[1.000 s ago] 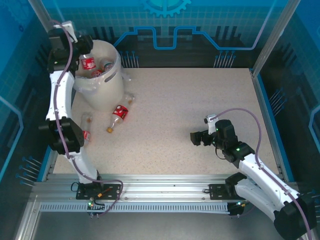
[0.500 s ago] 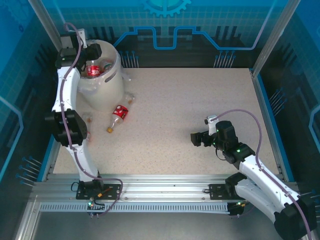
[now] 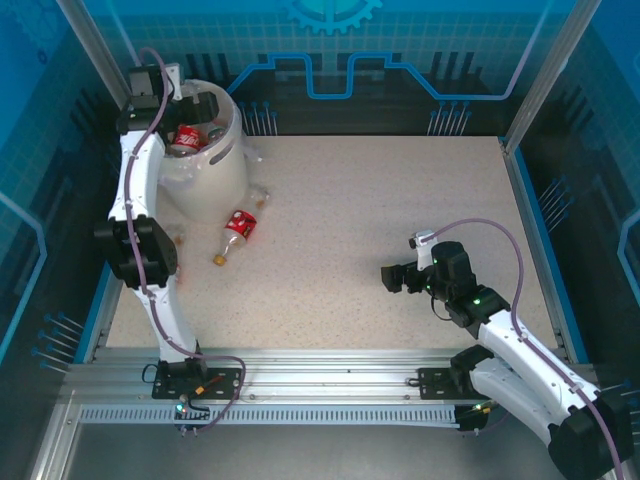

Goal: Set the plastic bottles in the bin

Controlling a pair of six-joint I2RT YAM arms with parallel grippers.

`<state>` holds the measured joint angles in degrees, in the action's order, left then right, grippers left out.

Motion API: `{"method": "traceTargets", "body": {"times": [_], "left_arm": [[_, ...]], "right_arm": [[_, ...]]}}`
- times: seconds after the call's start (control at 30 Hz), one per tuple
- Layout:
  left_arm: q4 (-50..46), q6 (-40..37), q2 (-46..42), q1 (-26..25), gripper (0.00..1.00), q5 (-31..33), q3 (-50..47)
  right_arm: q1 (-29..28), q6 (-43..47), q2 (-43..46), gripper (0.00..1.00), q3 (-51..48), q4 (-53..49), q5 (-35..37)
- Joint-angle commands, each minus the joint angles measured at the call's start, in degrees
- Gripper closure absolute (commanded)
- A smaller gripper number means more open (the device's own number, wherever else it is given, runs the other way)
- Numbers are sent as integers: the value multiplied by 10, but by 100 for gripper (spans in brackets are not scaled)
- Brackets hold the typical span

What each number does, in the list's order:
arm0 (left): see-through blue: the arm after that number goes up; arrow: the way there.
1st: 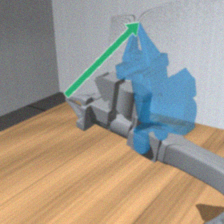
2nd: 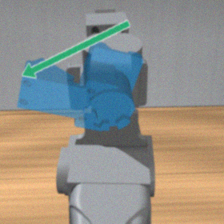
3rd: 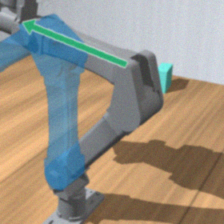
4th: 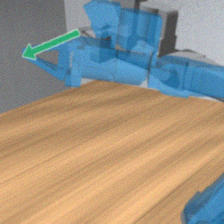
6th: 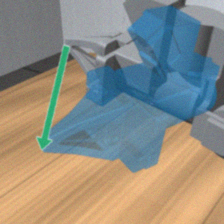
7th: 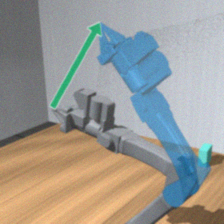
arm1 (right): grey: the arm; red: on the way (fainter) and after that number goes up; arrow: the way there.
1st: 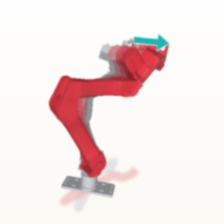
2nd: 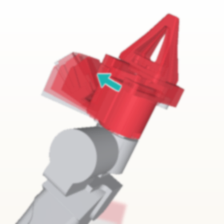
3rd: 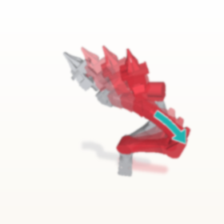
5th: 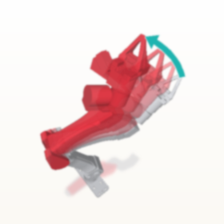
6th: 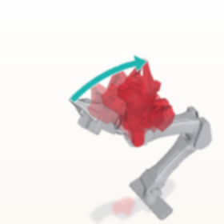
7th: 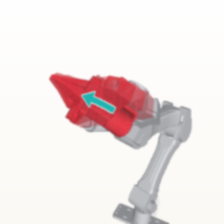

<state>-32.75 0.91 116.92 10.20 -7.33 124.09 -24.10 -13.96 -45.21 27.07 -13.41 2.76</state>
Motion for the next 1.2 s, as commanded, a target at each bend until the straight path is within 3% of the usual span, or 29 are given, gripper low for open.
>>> {"method": "traceTargets", "body": {"times": [0.0, 0.4, 0.77, 0.87, 0.97, 1.17], "left_arm": [[-3, -14, -37, -5, 1, -9, 29], [-28, -34, -65, -15, 3, 18, 21], [-61, -71, -245, -72, 2, 95, -108], [-82, -77, -319, -106, 2, 164, -164], [-106, -36, -391, -150, 2, 224, -245], [-111, 51, -492, -287, 2, 296, -467]], "right_arm": [[-3, -5, 5, 0, -5, 9, 2], [-3, -8, 2, 0, 1, 12, -7], [-3, -2, -9, 0, 3, 22, 5], [-3, -2, -20, 0, 2, 50, 17], [0, -7, -38, 0, 0, 87, 25], [6, -8, -61, 0, 3, 116, 26]]}}
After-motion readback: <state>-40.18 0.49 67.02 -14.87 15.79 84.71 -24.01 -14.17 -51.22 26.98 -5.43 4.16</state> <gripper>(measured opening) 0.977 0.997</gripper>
